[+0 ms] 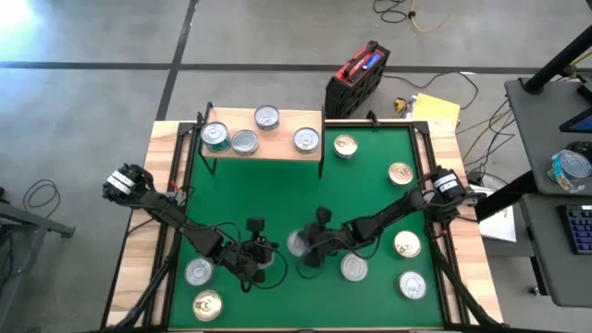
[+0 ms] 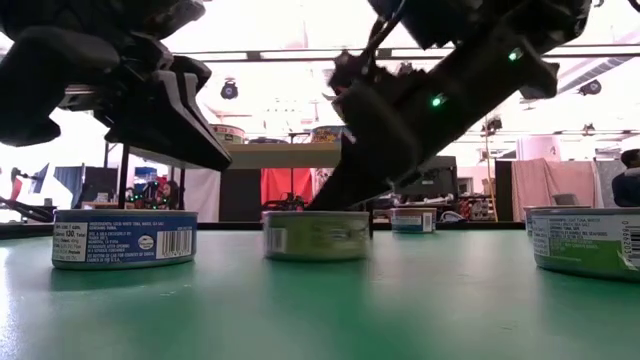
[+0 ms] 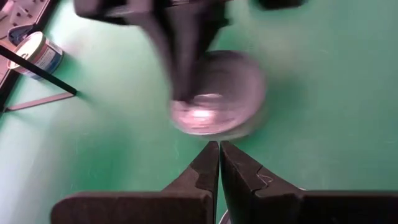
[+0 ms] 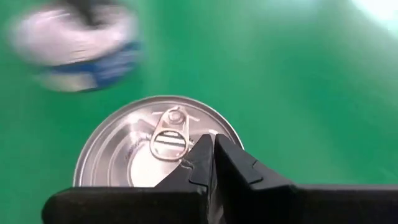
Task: Stack canned seafood by type on shelf
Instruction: Put the center green tuna can on the shelf
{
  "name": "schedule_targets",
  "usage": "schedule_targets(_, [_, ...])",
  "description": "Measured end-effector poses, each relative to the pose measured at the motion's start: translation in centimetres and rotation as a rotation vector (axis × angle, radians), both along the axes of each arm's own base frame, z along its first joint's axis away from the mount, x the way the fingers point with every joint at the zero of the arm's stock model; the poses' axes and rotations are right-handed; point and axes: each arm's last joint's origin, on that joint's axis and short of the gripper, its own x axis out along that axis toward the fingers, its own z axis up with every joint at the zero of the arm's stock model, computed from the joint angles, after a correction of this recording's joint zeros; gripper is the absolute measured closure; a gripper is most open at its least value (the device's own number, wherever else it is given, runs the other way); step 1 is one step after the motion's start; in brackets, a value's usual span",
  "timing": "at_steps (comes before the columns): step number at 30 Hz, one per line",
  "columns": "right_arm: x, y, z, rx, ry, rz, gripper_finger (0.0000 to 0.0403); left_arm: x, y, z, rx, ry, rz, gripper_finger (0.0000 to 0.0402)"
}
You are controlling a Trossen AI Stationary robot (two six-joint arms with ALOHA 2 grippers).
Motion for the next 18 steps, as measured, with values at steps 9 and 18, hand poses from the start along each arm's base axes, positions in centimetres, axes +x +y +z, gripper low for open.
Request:
schedule_targets(9, [-1.1,-1.3,0.0,0.223,-0.014,-0.370,0.0391,0.0,0.0,0.0,0.004,0.005,0.001,0.0401])
schedule_targets(18, [-1.4,-1.3,1.6,0.203,-0.065,-0.390,0.0391,0.0,0.0,0.0,-0.013,-0.005,0.009,0.0401])
